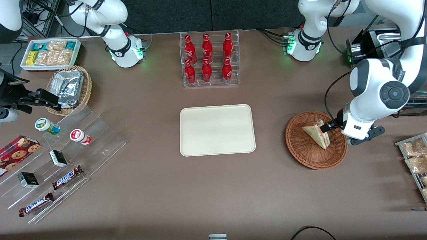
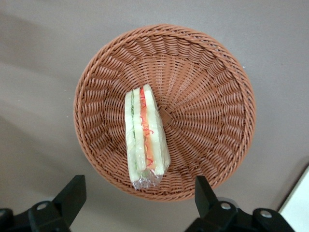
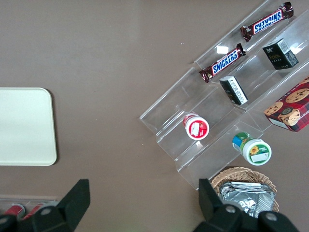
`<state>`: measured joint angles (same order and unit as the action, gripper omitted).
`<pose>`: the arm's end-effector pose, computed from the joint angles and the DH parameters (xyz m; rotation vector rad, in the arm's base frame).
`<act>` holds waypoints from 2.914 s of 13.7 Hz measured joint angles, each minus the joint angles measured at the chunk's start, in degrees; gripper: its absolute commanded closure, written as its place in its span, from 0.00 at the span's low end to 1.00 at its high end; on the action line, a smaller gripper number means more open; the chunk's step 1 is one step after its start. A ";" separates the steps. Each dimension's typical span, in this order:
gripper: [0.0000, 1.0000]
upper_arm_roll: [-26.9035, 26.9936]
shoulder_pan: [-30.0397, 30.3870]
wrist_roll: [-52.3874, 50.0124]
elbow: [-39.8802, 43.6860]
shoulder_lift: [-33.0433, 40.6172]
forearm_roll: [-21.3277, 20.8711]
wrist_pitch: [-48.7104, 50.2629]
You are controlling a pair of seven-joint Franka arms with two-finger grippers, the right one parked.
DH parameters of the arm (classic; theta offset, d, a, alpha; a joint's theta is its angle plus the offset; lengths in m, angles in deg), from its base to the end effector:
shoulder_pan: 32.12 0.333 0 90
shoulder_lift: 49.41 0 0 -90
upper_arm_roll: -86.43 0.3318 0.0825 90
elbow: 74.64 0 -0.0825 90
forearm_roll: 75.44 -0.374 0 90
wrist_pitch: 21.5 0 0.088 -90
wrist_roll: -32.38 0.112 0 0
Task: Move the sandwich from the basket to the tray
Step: 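Lower the left gripper onto the sandwich and close on it, then lift the sandwich out of the basket and carry it over the cream tray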
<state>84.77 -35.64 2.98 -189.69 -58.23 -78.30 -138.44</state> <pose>0.5608 -0.0474 0.3866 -3.0044 -0.6051 0.1594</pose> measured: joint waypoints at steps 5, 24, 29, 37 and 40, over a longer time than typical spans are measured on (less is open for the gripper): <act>0.01 0.00 0.00 -2.37 -5.92 -0.37 -0.01 -7.25; 0.88 0.08 0.01 -7.18 -12.16 -5.89 -0.02 -18.09; 0.92 0.10 0.01 -7.65 -11.24 -5.89 -0.02 -17.32; 0.92 -0.17 -2.89 -7.71 6.16 -3.98 -0.92 7.48; 0.92 -0.39 -7.41 -9.42 11.84 -4.00 -0.92 12.14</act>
<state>84.39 -43.05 -6.44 -177.85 -62.23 -79.23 -126.31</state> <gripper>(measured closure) 0.749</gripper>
